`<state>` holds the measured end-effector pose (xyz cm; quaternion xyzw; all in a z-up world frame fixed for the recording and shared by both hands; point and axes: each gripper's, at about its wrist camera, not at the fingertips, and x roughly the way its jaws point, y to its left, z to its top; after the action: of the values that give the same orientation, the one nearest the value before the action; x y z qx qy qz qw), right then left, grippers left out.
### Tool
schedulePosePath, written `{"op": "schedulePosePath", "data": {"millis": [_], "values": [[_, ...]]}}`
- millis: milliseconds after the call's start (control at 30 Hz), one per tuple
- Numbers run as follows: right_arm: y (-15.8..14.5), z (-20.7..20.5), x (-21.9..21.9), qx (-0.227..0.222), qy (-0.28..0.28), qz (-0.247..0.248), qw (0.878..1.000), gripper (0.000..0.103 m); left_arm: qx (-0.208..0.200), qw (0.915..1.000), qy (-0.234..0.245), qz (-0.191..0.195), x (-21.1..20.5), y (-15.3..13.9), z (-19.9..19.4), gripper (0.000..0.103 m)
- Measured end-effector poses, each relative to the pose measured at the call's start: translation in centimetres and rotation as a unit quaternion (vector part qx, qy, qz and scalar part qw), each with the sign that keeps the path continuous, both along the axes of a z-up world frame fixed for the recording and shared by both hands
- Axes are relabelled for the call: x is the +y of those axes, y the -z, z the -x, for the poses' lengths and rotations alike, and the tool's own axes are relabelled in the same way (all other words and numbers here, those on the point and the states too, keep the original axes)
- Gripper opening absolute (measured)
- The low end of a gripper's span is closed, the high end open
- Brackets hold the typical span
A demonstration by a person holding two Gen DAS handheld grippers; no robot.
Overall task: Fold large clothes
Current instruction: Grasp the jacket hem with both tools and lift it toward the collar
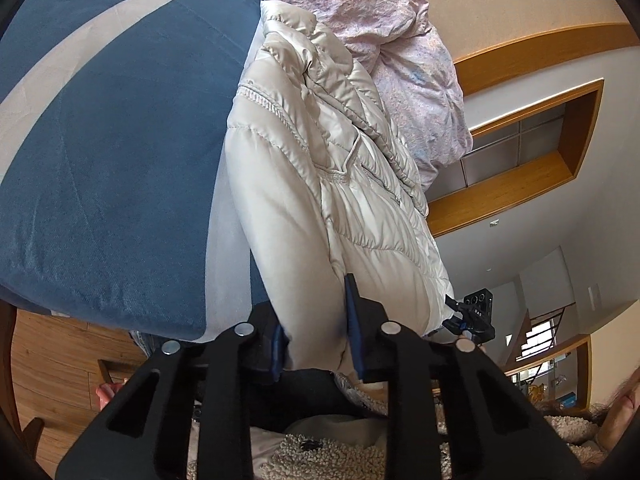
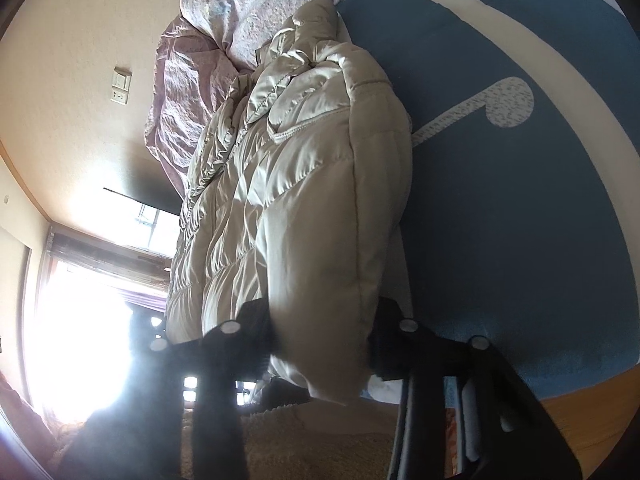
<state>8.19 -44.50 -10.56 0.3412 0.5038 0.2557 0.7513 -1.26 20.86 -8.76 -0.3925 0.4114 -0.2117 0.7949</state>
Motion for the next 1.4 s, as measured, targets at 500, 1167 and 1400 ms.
{"op": "schedulePosePath", "data": {"millis": [500, 1167, 1400], "values": [[-7.7, 0.4, 1.1, -0.172, 0.054, 0.029, 0.983, 0.016, -0.104, 0.9925, -0.055, -0.034, 0.4, -6.9, -1.1, 0.012], [-15.8, -9.4, 2.7, -0.270, 0.146, -0.003, 0.952, 0.016, -0.173, 0.9746, -0.130, -0.058, 1.1, -15.8, -10.5, 0.011], [-17.1, -12.3, 3.6, -0.279, 0.158, 0.004, 0.947, 0.016, -0.179, 0.9728, -0.136, -0.056, 1.5, -17.1, -13.4, 0.011]]}}
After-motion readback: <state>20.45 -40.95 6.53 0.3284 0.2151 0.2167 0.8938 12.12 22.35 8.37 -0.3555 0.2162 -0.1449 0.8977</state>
